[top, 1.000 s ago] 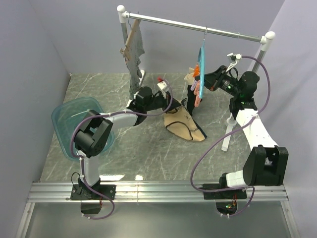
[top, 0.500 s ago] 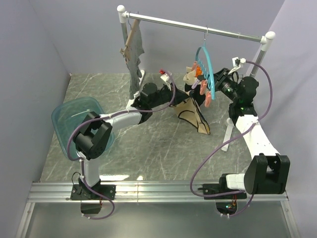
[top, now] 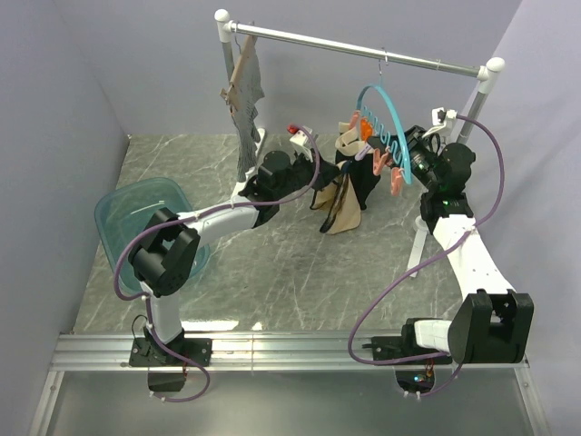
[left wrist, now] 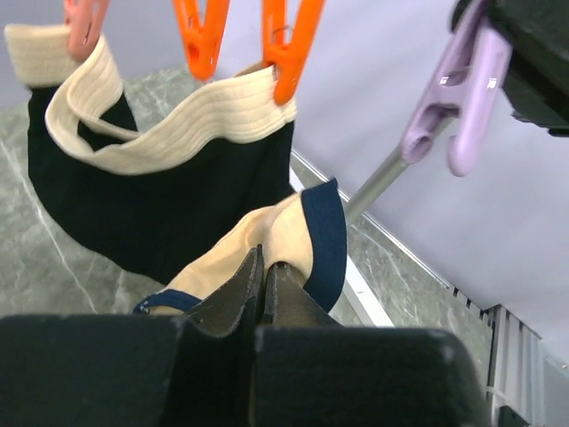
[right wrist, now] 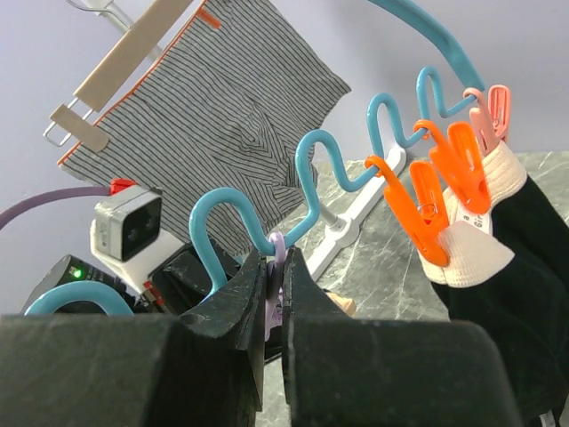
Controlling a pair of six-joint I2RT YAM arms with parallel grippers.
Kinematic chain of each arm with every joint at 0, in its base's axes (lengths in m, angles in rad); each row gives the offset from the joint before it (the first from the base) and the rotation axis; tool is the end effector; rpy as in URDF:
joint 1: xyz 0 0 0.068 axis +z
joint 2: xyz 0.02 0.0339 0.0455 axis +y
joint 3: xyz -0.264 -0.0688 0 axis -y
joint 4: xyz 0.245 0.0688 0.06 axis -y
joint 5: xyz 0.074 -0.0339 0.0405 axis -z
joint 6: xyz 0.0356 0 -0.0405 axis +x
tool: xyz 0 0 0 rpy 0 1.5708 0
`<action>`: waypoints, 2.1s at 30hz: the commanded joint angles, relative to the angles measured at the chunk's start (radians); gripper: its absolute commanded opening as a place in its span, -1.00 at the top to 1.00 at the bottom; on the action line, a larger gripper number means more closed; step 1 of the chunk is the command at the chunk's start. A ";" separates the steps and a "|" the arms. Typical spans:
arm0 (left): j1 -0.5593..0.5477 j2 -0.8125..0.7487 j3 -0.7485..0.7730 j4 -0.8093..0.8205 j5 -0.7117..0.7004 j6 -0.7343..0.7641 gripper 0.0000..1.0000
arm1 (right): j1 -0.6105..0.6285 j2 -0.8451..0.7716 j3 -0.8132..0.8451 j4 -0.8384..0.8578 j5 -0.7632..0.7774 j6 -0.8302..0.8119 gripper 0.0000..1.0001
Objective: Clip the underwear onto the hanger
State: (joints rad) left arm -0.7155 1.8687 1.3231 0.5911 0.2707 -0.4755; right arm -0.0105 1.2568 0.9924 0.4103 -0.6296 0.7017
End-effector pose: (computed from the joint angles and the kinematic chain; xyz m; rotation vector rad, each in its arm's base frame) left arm 0.3306 -0.2999 0.2949 0.4249 1.5872 -1.1383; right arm 0.2925 0.0179 0.3734 -0.0068 1.5346 1.0031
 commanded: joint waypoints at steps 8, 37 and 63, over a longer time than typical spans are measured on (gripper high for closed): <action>-0.013 -0.068 0.067 -0.074 -0.053 -0.130 0.99 | 0.033 -0.025 -0.040 0.008 0.041 0.001 1.00; 0.005 -0.022 0.186 -0.178 -0.064 -0.390 0.99 | 0.081 -0.022 -0.061 0.016 0.172 -0.007 1.00; -0.021 0.010 0.231 -0.183 -0.053 -0.399 0.99 | 0.127 -0.011 -0.067 0.055 0.240 0.028 1.00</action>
State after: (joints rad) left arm -0.7242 1.8702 1.4982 0.3748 0.2054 -0.8600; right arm 0.1043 1.2404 0.9291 0.4873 -0.4099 0.7326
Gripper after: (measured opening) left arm 0.023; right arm 0.078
